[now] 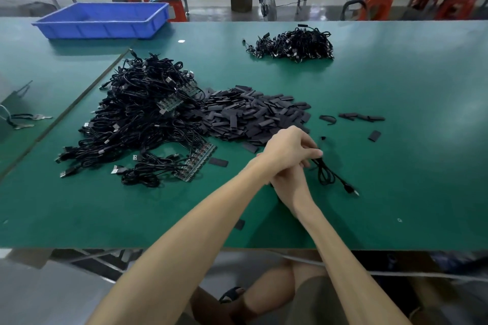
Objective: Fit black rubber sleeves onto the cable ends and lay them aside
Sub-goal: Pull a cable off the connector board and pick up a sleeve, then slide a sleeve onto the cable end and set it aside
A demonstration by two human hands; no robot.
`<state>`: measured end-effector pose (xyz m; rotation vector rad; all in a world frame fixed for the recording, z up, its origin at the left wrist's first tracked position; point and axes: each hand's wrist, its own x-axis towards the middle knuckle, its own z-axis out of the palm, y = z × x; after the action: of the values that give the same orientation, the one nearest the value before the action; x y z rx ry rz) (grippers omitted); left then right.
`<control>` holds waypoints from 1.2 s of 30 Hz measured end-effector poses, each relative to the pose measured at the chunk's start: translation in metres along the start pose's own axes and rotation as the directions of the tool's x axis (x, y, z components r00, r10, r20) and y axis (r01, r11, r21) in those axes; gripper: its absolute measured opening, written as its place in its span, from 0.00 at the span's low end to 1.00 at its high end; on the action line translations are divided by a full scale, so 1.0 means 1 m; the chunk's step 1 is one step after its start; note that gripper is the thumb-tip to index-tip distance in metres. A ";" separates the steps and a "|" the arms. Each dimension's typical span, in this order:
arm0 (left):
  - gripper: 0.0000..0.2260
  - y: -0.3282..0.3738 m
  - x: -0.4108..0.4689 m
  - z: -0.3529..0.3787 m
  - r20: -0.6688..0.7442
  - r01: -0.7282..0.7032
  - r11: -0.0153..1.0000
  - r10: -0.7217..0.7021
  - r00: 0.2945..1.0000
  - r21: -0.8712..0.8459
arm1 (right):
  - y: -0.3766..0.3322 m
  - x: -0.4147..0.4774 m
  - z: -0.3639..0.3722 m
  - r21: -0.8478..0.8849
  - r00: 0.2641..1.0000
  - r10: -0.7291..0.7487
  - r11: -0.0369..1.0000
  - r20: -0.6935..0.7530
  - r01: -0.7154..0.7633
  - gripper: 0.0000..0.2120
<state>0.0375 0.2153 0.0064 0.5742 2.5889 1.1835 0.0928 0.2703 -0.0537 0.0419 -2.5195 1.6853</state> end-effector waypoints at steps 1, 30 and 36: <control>0.10 -0.001 0.000 0.000 0.037 -0.012 1.000 0.011 0.999 0.022 | -0.002 0.001 0.002 0.018 0.999 0.034 0.999 0.004 -0.034 0.12; 0.21 -0.118 -0.118 -0.103 -0.331 0.420 0.552 -0.259 0.908 0.720 | 0.004 -0.002 -0.001 0.158 0.998 0.018 0.987 0.054 -0.026 0.05; 0.18 -0.104 -0.122 -0.102 -0.351 0.340 0.631 -0.112 0.930 0.698 | 0.005 -0.002 -0.003 0.166 0.999 0.017 0.986 0.046 -0.024 0.05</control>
<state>0.0831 0.0305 -0.0007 0.1806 3.2292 0.0316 0.0949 0.2744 -0.0572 0.0680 -2.4107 1.9201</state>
